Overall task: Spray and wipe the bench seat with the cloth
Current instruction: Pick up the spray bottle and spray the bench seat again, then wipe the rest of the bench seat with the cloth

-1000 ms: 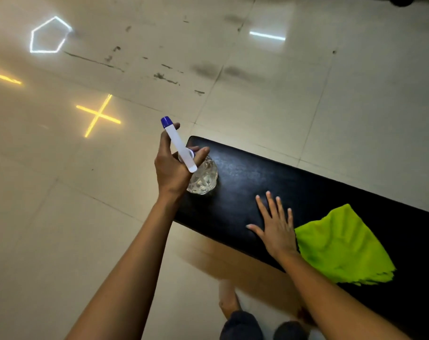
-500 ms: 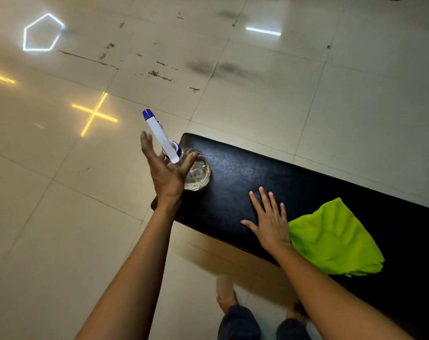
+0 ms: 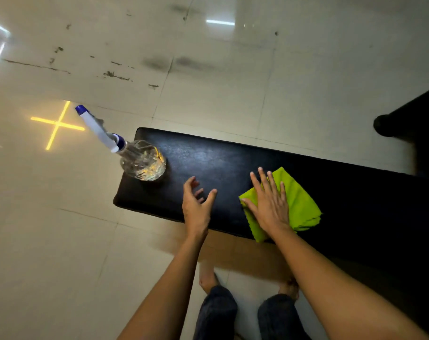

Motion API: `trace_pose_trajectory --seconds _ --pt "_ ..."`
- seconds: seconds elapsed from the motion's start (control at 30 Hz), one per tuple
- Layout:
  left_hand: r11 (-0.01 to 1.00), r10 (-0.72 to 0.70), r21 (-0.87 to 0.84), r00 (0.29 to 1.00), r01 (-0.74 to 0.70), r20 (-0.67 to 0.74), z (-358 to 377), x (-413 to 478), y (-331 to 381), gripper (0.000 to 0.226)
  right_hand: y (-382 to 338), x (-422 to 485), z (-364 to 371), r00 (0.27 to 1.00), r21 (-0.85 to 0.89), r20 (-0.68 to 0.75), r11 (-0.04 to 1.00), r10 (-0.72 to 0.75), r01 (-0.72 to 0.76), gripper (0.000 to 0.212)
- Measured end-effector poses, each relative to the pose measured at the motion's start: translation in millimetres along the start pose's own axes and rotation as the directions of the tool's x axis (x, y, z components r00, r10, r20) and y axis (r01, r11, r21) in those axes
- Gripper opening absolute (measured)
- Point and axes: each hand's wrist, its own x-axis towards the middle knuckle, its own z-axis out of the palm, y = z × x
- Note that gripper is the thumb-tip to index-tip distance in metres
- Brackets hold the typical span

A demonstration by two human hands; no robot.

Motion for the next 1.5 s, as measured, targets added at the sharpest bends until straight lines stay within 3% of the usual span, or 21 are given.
trace_pose_trajectory --seconds 0.17,0.27,0.37,0.47,0.57,0.73,0.8,0.9,1.0,1.13,1.37,1.43,1.5 --pt "0.926 0.157 0.287 0.942 -0.244 0.296 88.7 -30.2 0.2 0.033 96.3 -31.1 -15.5 0.983 -0.002 -0.060 0.985 0.173 -0.173 0.079" --pt "0.738 0.247 0.500 0.871 -0.453 0.424 146.0 -46.3 -3.5 0.042 168.1 -60.4 -13.7 0.967 0.009 -0.069 0.969 0.246 -0.246 0.098" --pt "0.540 0.233 0.734 0.912 -0.411 0.339 181.8 -44.0 -4.9 0.055 230.5 -82.6 -9.4 0.962 0.020 -0.065 0.964 0.266 -0.265 0.100" --pt "0.521 0.160 0.817 0.969 -0.245 0.188 198.6 -39.4 -1.4 0.055 282.1 -99.6 -6.6 0.966 0.055 -0.070 0.968 0.250 -0.246 0.097" --pt "0.553 0.157 0.816 0.983 -0.169 0.097 204.2 -37.6 2.1 0.037 317.6 -107.0 -4.2 0.975 0.070 -0.060 0.975 0.214 -0.210 0.095" --pt "0.570 0.238 0.792 0.967 -0.217 0.094 210.4 -56.3 12.9 0.012 343.5 -107.6 -1.8 0.985 0.084 -0.063 0.985 0.158 -0.153 0.086" --pt "0.656 0.208 0.710 0.966 -0.255 0.155 211.6 -60.8 18.3 0.020 346.5 -106.5 -3.5 0.988 0.109 -0.081 0.986 0.134 -0.125 0.091" --pt "0.725 0.135 0.584 0.907 -0.365 0.400 221.6 -70.6 35.8 0.024 349.3 -105.9 -9.2 0.987 0.144 -0.071 0.981 0.143 -0.132 0.101" --pt "0.619 0.025 0.568 0.736 -0.543 0.677 249.8 -92.9 53.6 0.018 359.9 -110.7 -12.0 0.977 0.158 -0.067 0.969 0.201 -0.189 0.096" --pt "0.562 -0.064 0.513 0.584 -0.649 0.809 299.2 -105.0 51.1 0.013 381.0 -117.2 -14.6 0.955 0.150 -0.112 0.955 0.273 -0.255 0.096" --pt "0.452 -0.027 0.470 0.515 -0.758 0.857 405.6 -114.2 30.0 0.031 417.3 -129.2 -5.2 0.924 0.120 -0.168 0.938 0.343 -0.326 0.084" --pt "0.358 0.068 0.424 0.476 -0.832 0.877 414.1 -117.9 19.8 0.041 422.7 -131.9 -2.2 0.928 0.098 -0.170 0.942 0.332 -0.320 0.079" --pt "0.251 0.275 0.412 0.473 -0.876 0.837 403.3 -124.3 9.0 0.058 426.4 -132.3 -2.2 0.933 0.083 -0.167 0.947 0.320 -0.310 0.077"
